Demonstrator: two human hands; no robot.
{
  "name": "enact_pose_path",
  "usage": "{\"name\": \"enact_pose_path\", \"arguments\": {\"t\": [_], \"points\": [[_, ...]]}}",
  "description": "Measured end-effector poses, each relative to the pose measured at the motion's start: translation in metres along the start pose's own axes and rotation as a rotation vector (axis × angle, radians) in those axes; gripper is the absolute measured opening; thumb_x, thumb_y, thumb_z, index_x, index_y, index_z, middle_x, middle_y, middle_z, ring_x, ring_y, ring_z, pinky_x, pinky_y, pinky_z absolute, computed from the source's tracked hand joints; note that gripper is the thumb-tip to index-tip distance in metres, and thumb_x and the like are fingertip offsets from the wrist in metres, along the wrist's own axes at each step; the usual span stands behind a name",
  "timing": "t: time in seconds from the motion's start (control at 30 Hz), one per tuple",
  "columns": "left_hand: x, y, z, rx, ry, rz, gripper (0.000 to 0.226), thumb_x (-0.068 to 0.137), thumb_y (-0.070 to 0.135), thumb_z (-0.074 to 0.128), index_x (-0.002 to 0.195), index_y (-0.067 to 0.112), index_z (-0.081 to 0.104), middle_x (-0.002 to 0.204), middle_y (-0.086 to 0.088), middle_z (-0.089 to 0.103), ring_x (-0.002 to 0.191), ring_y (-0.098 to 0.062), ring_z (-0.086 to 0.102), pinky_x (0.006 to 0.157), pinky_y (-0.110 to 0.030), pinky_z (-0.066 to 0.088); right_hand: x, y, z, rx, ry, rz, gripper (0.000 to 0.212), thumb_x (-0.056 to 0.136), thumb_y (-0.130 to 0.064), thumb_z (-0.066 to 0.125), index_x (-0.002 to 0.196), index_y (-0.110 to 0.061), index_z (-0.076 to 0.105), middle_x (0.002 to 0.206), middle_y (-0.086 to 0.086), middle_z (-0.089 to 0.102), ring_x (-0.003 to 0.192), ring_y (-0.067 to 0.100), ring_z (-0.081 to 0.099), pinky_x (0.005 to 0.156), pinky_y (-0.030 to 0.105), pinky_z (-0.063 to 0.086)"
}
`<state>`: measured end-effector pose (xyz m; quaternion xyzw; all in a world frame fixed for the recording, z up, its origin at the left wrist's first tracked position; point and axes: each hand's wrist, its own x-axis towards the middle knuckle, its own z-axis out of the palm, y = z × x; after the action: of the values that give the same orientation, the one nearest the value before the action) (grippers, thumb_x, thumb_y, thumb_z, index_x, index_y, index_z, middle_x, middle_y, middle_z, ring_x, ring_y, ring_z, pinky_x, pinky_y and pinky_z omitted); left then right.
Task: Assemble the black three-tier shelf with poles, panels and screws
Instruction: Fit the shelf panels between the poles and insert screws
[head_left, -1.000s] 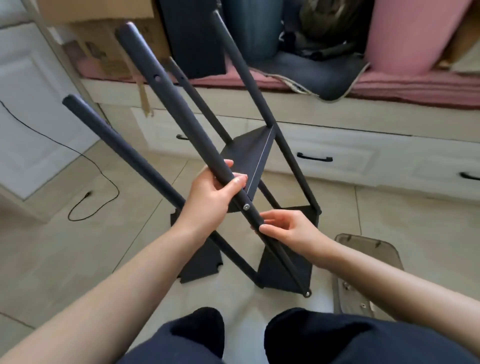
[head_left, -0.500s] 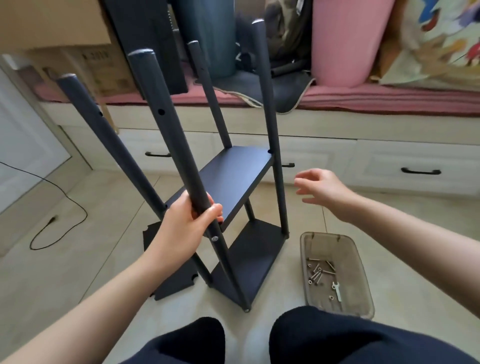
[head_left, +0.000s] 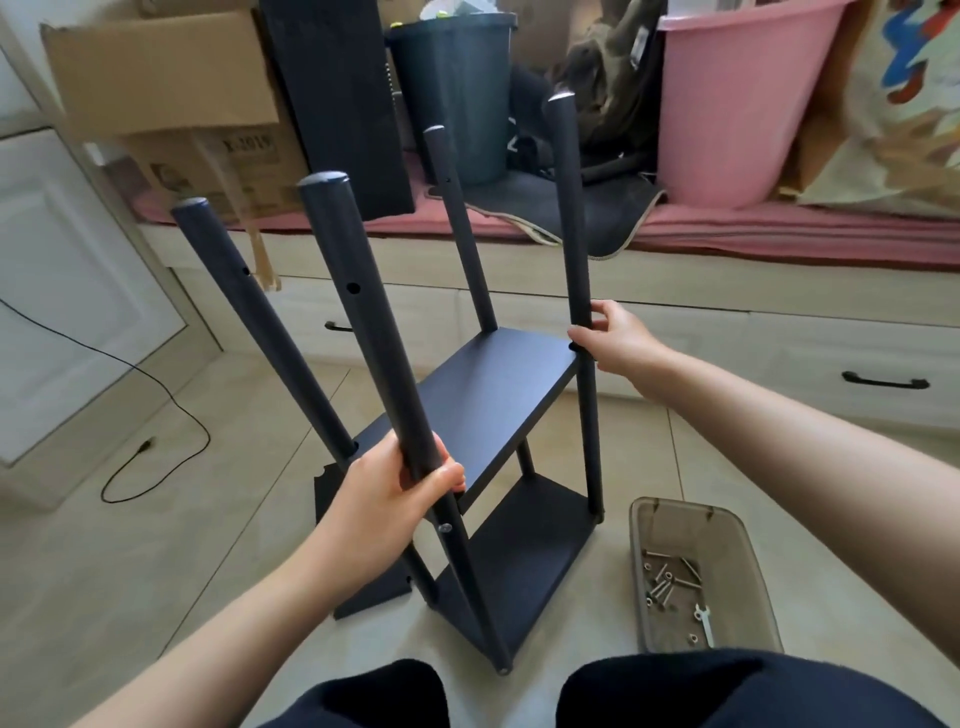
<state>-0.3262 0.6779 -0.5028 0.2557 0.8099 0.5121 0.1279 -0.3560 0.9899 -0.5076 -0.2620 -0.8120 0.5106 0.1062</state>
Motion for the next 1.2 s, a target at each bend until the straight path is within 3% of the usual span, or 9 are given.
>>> {"name": "enact_pose_path", "arguments": {"t": [0.2, 0.37, 0.47, 0.63, 0.7, 0.83, 0.93, 1.1, 1.2], "points": [[0.002, -0.008, -0.005, 0.024, 0.010, 0.022, 0.010, 0.092, 0.017, 0.071, 0.093, 0.009, 0.065, 0.086, -0.001, 0.074, 0.088, -0.016, 0.072, 0.087, -0.038, 0.057, 0.006, 0.001, 0.004, 0.010, 0.055, 0.041, 0.036, 0.103, -0.020, 0.048, 0.137, -0.015, 0.041, 0.114, 0.006, 0.059, 0.084, 0.009, 0.063, 0.072, 0.028, 0.049], [0.007, -0.014, -0.006, -0.065, 0.124, 0.018, 0.014, 0.093, 0.010, 0.068, 0.097, 0.020, 0.059, 0.095, 0.002, 0.075, 0.093, -0.017, 0.073, 0.091, -0.042, 0.056, -0.017, 0.010, -0.013, 0.049, 0.128, 0.083, 0.013, 0.104, -0.019, 0.043, 0.116, -0.014, 0.042, 0.111, 0.009, 0.059, 0.094, 0.021, 0.069, 0.084, 0.042, 0.056], [0.014, -0.018, -0.014, -0.070, 0.175, 0.013, 0.015, 0.094, 0.014, 0.068, 0.098, 0.025, 0.060, 0.096, 0.004, 0.075, 0.096, -0.015, 0.072, 0.095, -0.045, 0.055, -0.038, 0.018, -0.024, 0.010, 0.140, 0.064, 0.015, 0.104, -0.023, 0.047, 0.116, -0.014, 0.043, 0.107, 0.007, 0.060, 0.093, 0.020, 0.069, 0.088, 0.048, 0.056], [0.028, -0.014, -0.023, -0.026, 0.206, 0.002, 0.011, 0.095, 0.017, 0.069, 0.097, 0.022, 0.059, 0.098, -0.005, 0.073, 0.099, -0.022, 0.069, 0.096, -0.049, 0.054, -0.070, 0.027, -0.039, 0.023, 0.145, 0.048, 0.013, 0.103, -0.022, 0.049, 0.114, -0.018, 0.044, 0.102, 0.008, 0.060, 0.093, 0.025, 0.069, 0.082, 0.054, 0.058], [0.033, -0.012, -0.023, -0.007, 0.201, -0.002, 0.009, 0.095, 0.017, 0.068, 0.099, 0.020, 0.060, 0.100, -0.003, 0.073, 0.101, -0.020, 0.069, 0.096, -0.046, 0.054, -0.079, 0.031, -0.046, 0.017, 0.133, 0.049, 0.013, 0.102, -0.021, 0.050, 0.114, -0.022, 0.045, 0.102, 0.008, 0.061, 0.091, 0.024, 0.070, 0.078, 0.053, 0.060], [0.041, -0.008, -0.017, -0.010, 0.161, 0.020, 0.014, 0.097, 0.014, 0.065, 0.109, 0.020, 0.060, 0.104, 0.004, 0.071, 0.101, -0.001, 0.067, 0.093, -0.026, 0.054, -0.090, 0.040, -0.059, 0.045, 0.124, 0.069, 0.014, 0.101, -0.020, 0.052, 0.112, -0.026, 0.046, 0.103, 0.010, 0.064, 0.087, 0.020, 0.072, 0.070, 0.046, 0.062], [0.047, -0.003, -0.013, -0.012, 0.148, 0.034, 0.019, 0.097, 0.013, 0.064, 0.115, 0.018, 0.059, 0.106, 0.004, 0.071, 0.105, -0.005, 0.066, 0.087, -0.018, 0.051, -0.096, 0.047, -0.067, 0.078, 0.137, 0.057, 0.014, 0.101, -0.018, 0.053, 0.109, -0.028, 0.046, 0.101, 0.010, 0.065, 0.078, 0.014, 0.074, 0.057, 0.037, 0.061], [0.055, -0.001, -0.010, 0.017, 0.140, 0.058, 0.021, 0.097, 0.014, 0.065, 0.117, 0.020, 0.059, 0.108, 0.008, 0.070, 0.107, -0.003, 0.065, 0.095, -0.026, 0.051, -0.111, 0.055, -0.075, 0.128, 0.147, 0.019, 0.017, 0.101, -0.015, 0.054, 0.101, -0.030, 0.046, 0.097, 0.012, 0.065, 0.073, 0.005, 0.072, 0.049, 0.026, 0.056], [0.056, -0.004, -0.007, 0.033, 0.132, 0.063, 0.018, 0.097, 0.013, 0.064, 0.113, 0.021, 0.059, 0.107, 0.006, 0.069, 0.107, -0.008, 0.065, 0.098, -0.033, 0.052, -0.121, 0.059, -0.078, 0.131, 0.153, 0.000, 0.015, 0.100, -0.014, 0.055, 0.107, -0.025, 0.047, 0.097, 0.011, 0.064, 0.077, 0.011, 0.072, 0.052, 0.026, 0.057]]}}
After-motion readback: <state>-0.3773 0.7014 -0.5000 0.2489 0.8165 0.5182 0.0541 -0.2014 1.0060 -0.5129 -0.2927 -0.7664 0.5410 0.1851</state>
